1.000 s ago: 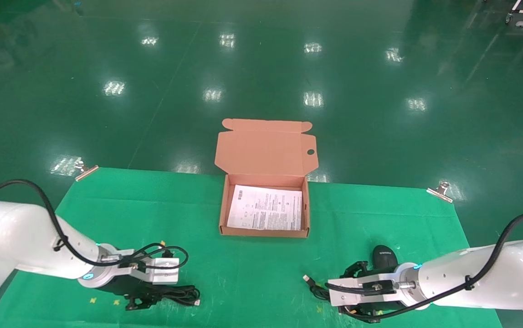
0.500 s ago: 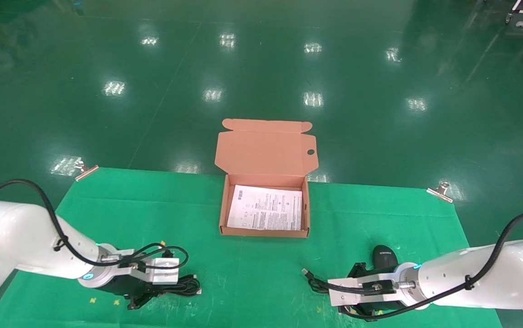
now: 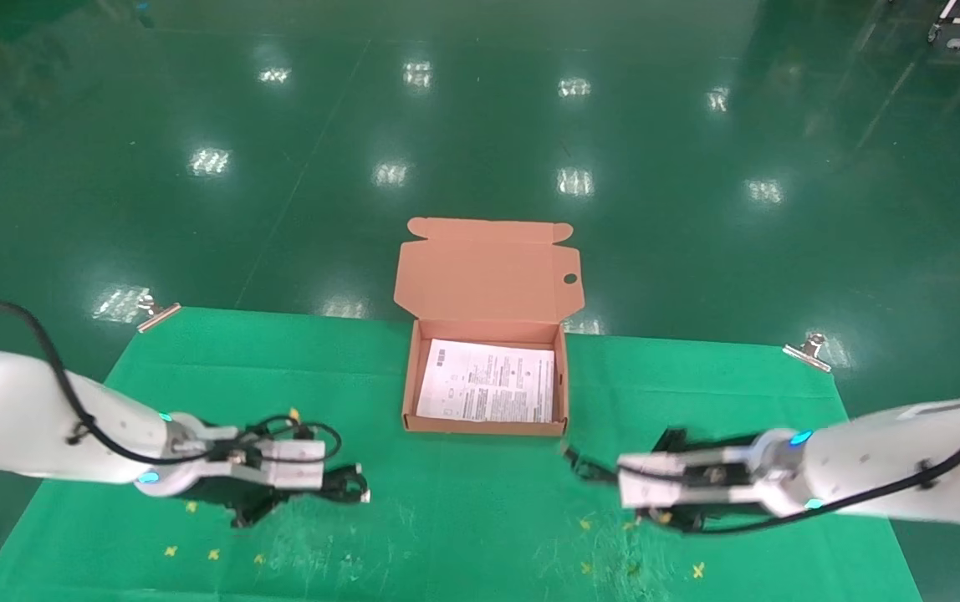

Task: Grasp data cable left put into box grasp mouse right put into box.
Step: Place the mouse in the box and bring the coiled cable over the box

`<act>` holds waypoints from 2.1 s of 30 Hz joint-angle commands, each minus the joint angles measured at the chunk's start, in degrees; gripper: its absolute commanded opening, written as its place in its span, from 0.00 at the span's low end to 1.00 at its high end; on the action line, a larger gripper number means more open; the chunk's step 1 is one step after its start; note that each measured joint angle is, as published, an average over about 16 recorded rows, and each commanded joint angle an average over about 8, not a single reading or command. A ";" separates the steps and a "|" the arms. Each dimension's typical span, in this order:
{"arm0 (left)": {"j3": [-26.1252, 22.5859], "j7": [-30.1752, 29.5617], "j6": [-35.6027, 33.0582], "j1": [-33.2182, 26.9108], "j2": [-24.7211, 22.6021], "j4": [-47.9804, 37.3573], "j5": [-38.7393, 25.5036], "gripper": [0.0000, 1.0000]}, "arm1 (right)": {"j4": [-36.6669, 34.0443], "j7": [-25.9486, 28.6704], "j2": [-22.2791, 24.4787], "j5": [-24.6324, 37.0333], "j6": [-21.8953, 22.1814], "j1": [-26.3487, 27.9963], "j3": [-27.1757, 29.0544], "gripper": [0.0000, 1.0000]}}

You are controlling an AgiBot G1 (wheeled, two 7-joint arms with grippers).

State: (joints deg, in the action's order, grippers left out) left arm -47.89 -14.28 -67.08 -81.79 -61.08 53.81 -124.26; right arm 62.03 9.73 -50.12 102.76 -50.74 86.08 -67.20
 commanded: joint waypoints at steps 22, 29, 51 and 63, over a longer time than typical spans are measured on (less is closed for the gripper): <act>4.77 -7.68 0.71 -7.31 4.45 19.56 -2.36 0.00 | 5.98 2.24 -1.36 6.13 8.26 15.88 7.17 0.00; 5.51 -9.57 2.74 -10.37 2.12 20.02 -5.27 0.00 | -4.30 -7.26 -9.92 1.12 12.07 18.60 8.25 0.00; 5.89 -14.42 3.32 -11.64 1.35 21.14 -11.33 0.00 | -22.00 -24.97 -21.38 -11.53 10.80 19.20 11.06 0.00; 4.97 -15.87 0.48 -10.43 4.09 20.86 -15.02 0.00 | -28.52 -29.51 -25.80 -14.36 10.75 16.73 11.53 0.00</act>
State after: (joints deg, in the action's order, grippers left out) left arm -42.90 -30.27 -66.75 -92.26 -57.06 74.58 -139.19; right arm 33.90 -19.69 -75.73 88.10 -39.97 102.66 -55.69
